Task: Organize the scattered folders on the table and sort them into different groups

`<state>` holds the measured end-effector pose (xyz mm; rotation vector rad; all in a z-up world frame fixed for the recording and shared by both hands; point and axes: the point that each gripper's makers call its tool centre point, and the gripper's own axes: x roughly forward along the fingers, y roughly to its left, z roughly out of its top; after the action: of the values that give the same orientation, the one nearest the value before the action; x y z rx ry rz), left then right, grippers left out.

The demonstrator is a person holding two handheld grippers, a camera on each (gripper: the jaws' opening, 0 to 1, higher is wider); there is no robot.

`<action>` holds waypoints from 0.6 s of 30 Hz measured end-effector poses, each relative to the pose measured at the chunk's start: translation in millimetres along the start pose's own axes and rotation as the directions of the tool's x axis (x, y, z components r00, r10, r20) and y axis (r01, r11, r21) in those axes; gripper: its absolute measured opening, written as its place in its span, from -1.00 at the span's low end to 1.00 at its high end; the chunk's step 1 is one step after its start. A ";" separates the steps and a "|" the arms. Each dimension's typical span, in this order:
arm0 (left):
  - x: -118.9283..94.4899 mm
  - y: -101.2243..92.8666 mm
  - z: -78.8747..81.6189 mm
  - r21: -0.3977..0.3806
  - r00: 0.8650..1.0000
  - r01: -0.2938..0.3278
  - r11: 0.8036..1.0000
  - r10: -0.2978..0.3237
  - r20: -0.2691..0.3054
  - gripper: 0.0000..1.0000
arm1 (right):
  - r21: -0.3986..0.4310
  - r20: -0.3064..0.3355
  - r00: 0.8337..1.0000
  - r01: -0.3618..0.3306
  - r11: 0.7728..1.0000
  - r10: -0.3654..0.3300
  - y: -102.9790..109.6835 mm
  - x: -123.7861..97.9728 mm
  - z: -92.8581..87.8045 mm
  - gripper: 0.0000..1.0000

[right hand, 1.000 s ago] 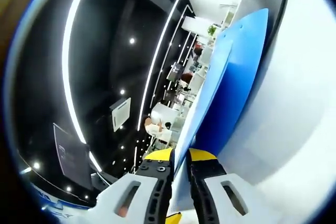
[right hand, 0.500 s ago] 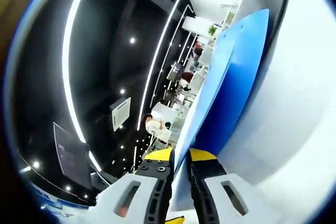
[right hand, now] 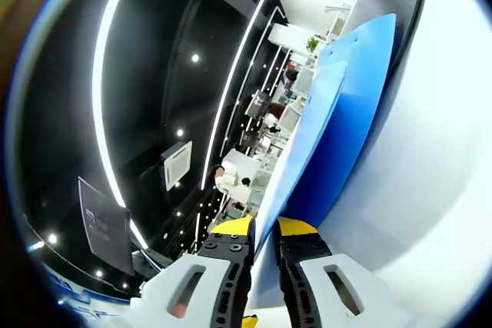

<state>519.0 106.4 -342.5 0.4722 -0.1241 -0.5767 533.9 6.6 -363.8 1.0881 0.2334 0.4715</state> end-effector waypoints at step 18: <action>-3.7 13.6 0.9 -0.090 0.999 -0.041 0.995 0.043 0.024 0.98 | 0.002 0.001 1.000 0.003 1.000 -0.003 -2.1 0.2 0.3 -0.77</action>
<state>522.4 118.2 -335.4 0.3744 -0.1320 -0.5449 534.7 5.7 -365.6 1.0900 0.2346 0.4685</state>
